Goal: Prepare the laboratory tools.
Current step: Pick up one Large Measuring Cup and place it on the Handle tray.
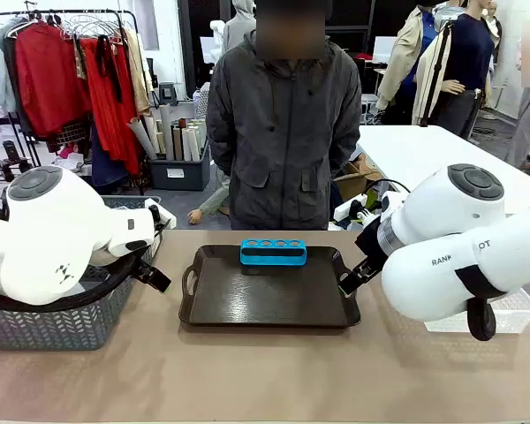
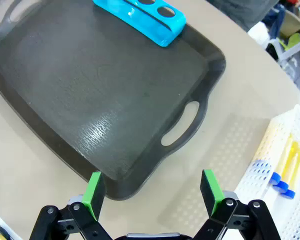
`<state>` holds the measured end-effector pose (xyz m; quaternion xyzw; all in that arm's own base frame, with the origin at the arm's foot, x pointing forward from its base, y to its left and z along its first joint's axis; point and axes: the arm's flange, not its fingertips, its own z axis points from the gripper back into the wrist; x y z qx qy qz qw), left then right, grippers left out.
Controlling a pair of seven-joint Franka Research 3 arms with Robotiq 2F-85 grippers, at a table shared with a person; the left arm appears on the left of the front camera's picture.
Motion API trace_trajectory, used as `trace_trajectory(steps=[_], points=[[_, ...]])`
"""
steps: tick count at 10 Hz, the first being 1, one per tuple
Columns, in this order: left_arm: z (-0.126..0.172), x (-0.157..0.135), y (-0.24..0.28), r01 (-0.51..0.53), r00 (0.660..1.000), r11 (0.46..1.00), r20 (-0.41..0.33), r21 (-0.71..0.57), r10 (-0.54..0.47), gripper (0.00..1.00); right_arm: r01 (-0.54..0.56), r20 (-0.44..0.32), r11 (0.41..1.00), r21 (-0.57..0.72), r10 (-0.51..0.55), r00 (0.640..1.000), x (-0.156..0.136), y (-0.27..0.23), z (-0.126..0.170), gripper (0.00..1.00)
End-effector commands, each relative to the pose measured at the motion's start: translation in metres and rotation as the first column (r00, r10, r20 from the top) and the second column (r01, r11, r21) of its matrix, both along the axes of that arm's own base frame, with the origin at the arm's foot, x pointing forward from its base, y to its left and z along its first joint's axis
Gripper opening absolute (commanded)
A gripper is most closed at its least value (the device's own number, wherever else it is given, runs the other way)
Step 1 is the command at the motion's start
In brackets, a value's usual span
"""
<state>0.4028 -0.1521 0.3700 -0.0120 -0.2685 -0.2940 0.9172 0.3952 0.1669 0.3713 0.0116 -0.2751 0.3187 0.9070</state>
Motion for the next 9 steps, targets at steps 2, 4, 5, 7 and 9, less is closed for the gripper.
trace_trajectory(steps=[2, 4, 5, 7, 9], points=[[0.0001, 0.0, 0.0, 0.0, 1.0, 1.0, 0.0, 0.0, 0.0, 1.0, 0.0, 0.0, 1.0, 0.0, 0.0, 1.0, 0.0, 0.0, 0.0, 1.0], [0.0001, 0.0, 0.0, 0.0, 1.0, 1.0, 0.0, 0.0, 0.0, 1.0, 0.0, 0.0, 1.0, 0.0, 0.0, 1.0, 0.0, 0.0, 0.0, 1.0], [0.0001, 0.0, 0.0, 0.0, 1.0, 1.0, 0.0, 0.0, 0.0, 1.0, 0.0, 0.0, 1.0, 0.0, 0.0, 1.0, 0.0, 0.0, 0.0, 1.0], [0.0001, 0.0, 0.0, 0.0, 1.0, 1.0, 0.0, 0.0, 0.0, 1.0, 0.0, 0.0, 1.0, 0.0, 0.0, 1.0, 0.0, 0.0, 0.0, 1.0], [0.0001, 0.0, 0.0, 0.0, 1.0, 1.0, 0.0, 0.0, 0.0, 1.0, 0.0, 0.0, 1.0, 0.0, 0.0, 1.0, 0.0, 0.0, 0.0, 1.0]])
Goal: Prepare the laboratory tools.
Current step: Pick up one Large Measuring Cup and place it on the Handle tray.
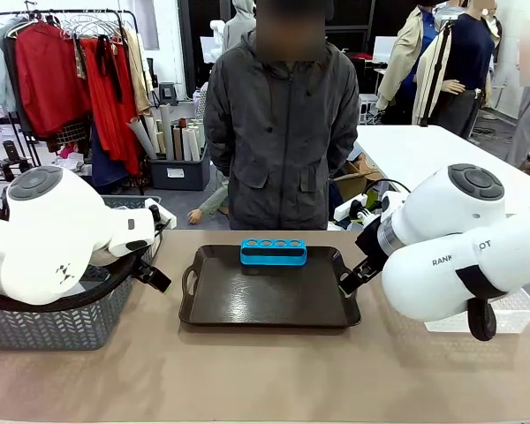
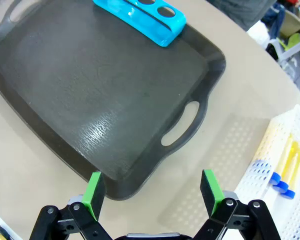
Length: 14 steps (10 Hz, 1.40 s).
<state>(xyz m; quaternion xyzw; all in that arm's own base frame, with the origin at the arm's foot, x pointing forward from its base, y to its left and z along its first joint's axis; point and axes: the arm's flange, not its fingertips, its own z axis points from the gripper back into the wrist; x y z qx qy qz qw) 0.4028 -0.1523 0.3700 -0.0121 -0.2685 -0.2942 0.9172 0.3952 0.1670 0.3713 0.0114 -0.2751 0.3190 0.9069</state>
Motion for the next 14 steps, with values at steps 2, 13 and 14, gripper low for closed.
trace_trajectory(steps=[2, 13, 14], points=[[0.0, 0.0, 0.0, 0.0, 1.0, 1.0, 0.0, 0.0, 0.0, 1.0, 0.0, 0.0, 1.0, 0.001, 0.0, 1.0, 0.0, 0.0, 0.0, 1.0], [0.013, -0.005, -0.014, 0.08, 0.993, 0.994, -0.096, 0.077, -0.072, 1.0, -0.085, -0.011, 0.995, 0.057, 0.086, 0.996, -0.008, 0.007, 0.003, 1.0], [0.023, -0.006, -0.027, 0.11, 0.987, 0.992, -0.126, 0.063, -0.101, 1.0, -0.111, -0.02, 0.992, 0.059, 0.112, 0.993, -0.012, 0.006, 0.006, 1.0]])
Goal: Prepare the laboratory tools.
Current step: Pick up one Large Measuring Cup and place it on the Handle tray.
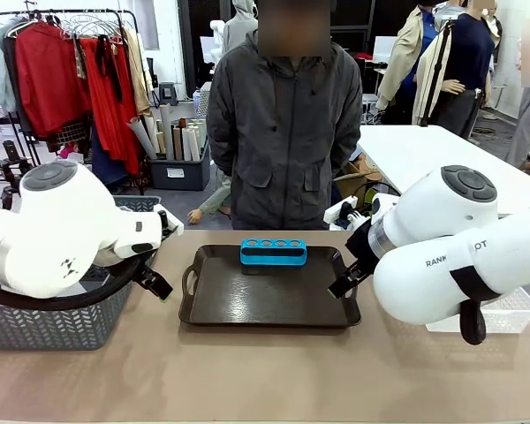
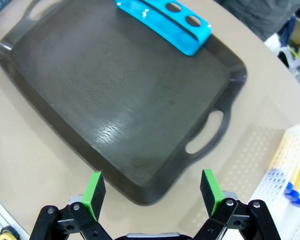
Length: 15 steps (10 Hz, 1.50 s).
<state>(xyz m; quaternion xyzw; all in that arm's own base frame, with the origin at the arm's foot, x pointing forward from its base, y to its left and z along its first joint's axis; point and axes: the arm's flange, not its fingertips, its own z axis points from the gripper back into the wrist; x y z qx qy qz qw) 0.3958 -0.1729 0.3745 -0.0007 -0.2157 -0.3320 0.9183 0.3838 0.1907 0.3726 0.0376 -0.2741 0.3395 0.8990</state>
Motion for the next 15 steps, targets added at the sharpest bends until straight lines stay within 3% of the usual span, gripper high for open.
trace_trajectory(steps=[1, 3, 5, 10, 12, 15], points=[[0.025, 0.002, -0.008, 0.073, 0.996, 0.997, -0.052, -0.025, -0.074, 1.0, -0.075, -0.018, 0.997, 0.028, 0.075, 0.997, -0.001, -0.017, 0.007, 1.0], [0.053, -0.002, -0.017, 0.128, 0.988, 0.985, -0.07, -0.119, -0.137, 1.0, -0.146, -0.033, 0.988, 0.052, 0.148, 0.988, -0.011, -0.02, 0.025, 1.0], [0.088, -0.01, -0.032, 0.225, 0.97, 0.951, -0.039, -0.212, -0.238, 1.0, -0.233, -0.055, 0.97, 0.075, 0.237, 0.97, -0.026, -0.039, 0.06, 1.0], [0.155, -0.004, -0.038, 0.35, 0.937, 0.904, 0.096, -0.245, -0.336, 1.0, -0.221, 0.053, 0.97, 0.102, 0.217, 0.975, -0.056, -0.084, 0.139, 1.0], [0.174, 0.002, -0.037, 0.353, 0.935, 0.908, 0.116, -0.225, -0.335, 1.0, -0.212, 0.108, 0.969, 0.129, 0.199, 0.974, -0.064, -0.097, 0.167, 1.0], [0.193, 0.021, -0.035, 0.363, 0.93, 0.901, 0.141, -0.236, -0.338, 1.0, -0.208, 0.132, 0.969, 0.132, 0.191, 0.973, -0.06, -0.105, 0.212, 1.0]])
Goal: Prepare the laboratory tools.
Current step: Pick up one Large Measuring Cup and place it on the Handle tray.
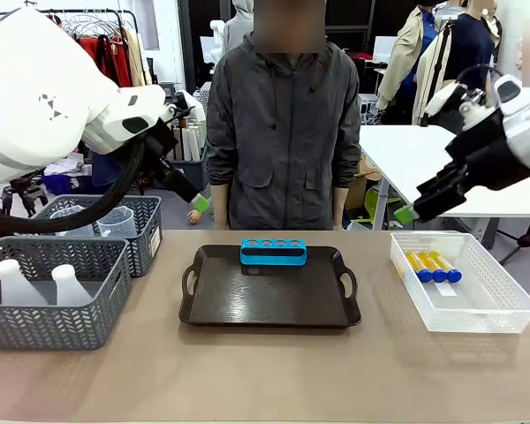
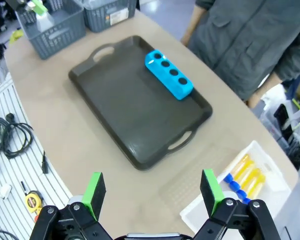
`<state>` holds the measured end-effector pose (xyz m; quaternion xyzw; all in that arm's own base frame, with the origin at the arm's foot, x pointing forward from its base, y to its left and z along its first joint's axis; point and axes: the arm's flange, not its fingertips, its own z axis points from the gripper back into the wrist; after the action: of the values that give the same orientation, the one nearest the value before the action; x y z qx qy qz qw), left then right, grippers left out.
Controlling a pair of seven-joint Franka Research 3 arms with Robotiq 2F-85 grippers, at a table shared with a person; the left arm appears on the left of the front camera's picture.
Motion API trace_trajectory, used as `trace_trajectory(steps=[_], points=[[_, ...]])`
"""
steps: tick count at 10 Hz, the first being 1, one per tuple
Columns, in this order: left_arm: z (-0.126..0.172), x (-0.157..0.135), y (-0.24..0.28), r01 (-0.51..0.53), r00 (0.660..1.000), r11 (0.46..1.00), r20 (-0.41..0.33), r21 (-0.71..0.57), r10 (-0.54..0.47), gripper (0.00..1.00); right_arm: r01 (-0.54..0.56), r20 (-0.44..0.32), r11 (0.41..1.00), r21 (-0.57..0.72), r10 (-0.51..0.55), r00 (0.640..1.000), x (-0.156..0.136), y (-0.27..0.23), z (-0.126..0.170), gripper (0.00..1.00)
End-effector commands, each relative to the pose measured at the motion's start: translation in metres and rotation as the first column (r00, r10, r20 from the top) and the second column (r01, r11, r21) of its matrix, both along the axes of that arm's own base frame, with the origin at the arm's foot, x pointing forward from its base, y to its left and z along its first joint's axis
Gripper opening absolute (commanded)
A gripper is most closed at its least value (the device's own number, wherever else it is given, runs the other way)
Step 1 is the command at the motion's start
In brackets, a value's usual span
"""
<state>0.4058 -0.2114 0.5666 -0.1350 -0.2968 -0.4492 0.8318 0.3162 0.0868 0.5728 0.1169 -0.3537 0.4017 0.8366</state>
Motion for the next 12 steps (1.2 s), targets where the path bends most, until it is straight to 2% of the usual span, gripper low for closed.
trace_trajectory(steps=[1, 2, 3, 11, 12], points=[[0.004, 0.016, 0.005, 0.02, 1.0, 1.0, 0.011, -0.007, -0.02, 1.0, -0.004, 0.001, 1.0, -0.019, 0.004, 1.0, 0.012, -0.002, 0.024, 1.0], [0.004, 0.016, 0.004, 0.007, 1.0, 1.0, 0.022, -0.018, -0.006, 1.0, 0.002, -0.009, 0.999, -0.045, -0.003, 1.0, 0.018, -0.002, 0.03, 1.0], [0.004, 0.006, 0.001, -0.004, 1.0, 1.0, 0.007, -0.001, 0.004, 1.0, -0.003, 0.008, 1.0, 0.003, 0.003, 1.0, 0.002, -0.001, 0.015, 1.0], [0.004, 0.006, 0.001, -0.004, 1.0, 1.0, 0.007, -0.001, 0.004, 1.0, -0.003, 0.008, 1.0, 0.003, 0.003, 1.0, 0.002, -0.001, 0.015, 1.0], [0.004, 0.006, 0.001, -0.004, 1.0, 1.0, 0.007, -0.001, 0.004, 1.0, -0.006, -0.009, 1.0, -0.004, 0.006, 1.0, 0.004, 0.0, 0.017, 1.0]])
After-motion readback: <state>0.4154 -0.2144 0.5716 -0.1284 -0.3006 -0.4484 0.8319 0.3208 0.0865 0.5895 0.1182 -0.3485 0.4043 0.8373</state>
